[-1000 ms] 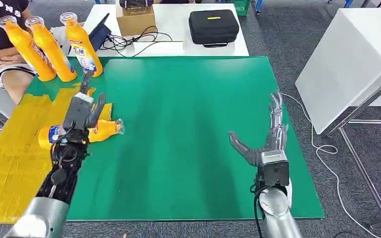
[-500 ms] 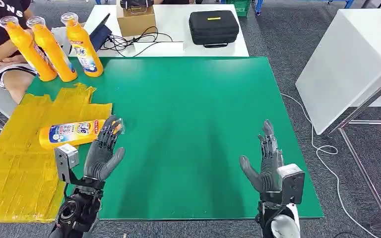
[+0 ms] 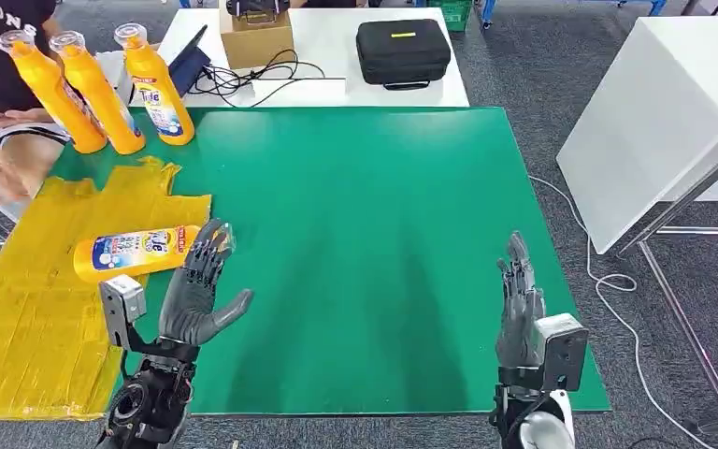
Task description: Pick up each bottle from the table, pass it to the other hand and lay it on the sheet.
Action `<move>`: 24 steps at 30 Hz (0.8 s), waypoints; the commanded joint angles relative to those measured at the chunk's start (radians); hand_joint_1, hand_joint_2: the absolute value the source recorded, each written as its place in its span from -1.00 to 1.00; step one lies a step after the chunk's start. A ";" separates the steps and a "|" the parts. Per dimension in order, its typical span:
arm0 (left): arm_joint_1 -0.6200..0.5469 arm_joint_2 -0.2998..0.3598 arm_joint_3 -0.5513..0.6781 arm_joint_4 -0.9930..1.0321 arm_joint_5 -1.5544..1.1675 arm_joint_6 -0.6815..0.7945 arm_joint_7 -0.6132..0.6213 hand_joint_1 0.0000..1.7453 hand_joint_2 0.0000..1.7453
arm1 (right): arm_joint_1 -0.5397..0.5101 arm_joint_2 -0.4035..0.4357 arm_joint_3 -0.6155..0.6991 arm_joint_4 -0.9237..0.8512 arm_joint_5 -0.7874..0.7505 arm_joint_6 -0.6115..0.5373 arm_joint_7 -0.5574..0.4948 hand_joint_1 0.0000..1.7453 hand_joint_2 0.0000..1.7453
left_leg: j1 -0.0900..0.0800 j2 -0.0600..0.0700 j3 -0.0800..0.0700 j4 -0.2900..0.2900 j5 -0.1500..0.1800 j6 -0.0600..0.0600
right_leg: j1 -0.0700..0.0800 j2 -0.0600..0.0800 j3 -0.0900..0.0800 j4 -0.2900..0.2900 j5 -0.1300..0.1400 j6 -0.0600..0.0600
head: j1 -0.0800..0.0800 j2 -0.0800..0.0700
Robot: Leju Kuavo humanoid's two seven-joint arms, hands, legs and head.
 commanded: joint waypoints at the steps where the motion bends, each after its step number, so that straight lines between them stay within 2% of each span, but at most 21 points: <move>1: -0.008 -0.006 -0.018 0.015 0.025 0.016 0.016 -1.00 1.00 | 0.011 -0.028 0.006 -0.014 0.053 -0.053 -0.026 -1.00 -1.00 | 0.000 -0.001 0.004 -0.001 -0.002 -0.001 | 0.000 -0.002 0.005 -0.001 -0.002 0.000 | 0.000 0.000; 9: -0.007 -0.016 0.001 0.034 0.042 0.030 0.005 -1.00 1.00 | -0.007 -0.033 0.034 0.008 0.105 -0.070 -0.031 -1.00 -1.00 | 0.000 0.001 0.005 -0.001 -0.002 -0.001 | 0.000 -0.001 0.005 -0.001 -0.002 0.000 | 0.000 0.000; 15: -0.043 -0.015 -0.033 0.011 -0.039 0.044 -0.050 -1.00 1.00 | -0.033 -0.048 0.081 -0.002 0.170 -0.048 -0.090 -1.00 -1.00 | 0.000 0.001 0.006 -0.001 -0.003 -0.001 | 0.000 -0.001 0.006 -0.001 -0.002 0.000 | 0.000 0.000; 16: -0.048 -0.016 -0.034 0.011 -0.039 0.044 -0.047 -1.00 1.00 | -0.038 -0.048 0.082 -0.001 0.171 -0.048 -0.089 -1.00 -1.00 | 0.000 0.001 0.007 -0.001 -0.003 -0.001 | 0.001 -0.001 0.008 -0.001 -0.003 0.000 | 0.000 0.000; 17: -0.053 -0.017 -0.035 0.011 -0.038 0.043 -0.044 -1.00 1.00 | -0.042 -0.047 0.084 0.001 0.173 -0.048 -0.088 -1.00 -1.00 | 0.000 0.000 0.002 0.000 -0.001 -0.001 | 0.000 -0.001 0.003 0.000 -0.001 0.000 | 0.000 0.000; 21: -0.051 -0.015 -0.034 0.012 -0.038 0.044 -0.045 -1.00 1.00 | -0.042 -0.048 0.083 0.001 0.173 -0.048 -0.088 -1.00 -1.00 | 0.000 0.000 0.006 -0.001 -0.002 -0.001 | 0.000 -0.002 0.007 -0.001 -0.002 0.000 | 0.000 0.000; 24: -0.065 -0.010 -0.046 0.013 -0.023 -0.003 -0.093 -1.00 1.00 | -0.058 -0.073 0.106 0.024 0.170 -0.030 -0.129 -1.00 -1.00 | 0.000 0.000 0.003 -0.001 -0.001 -0.001 | 0.000 0.000 0.004 -0.001 -0.001 0.000 | 0.000 0.000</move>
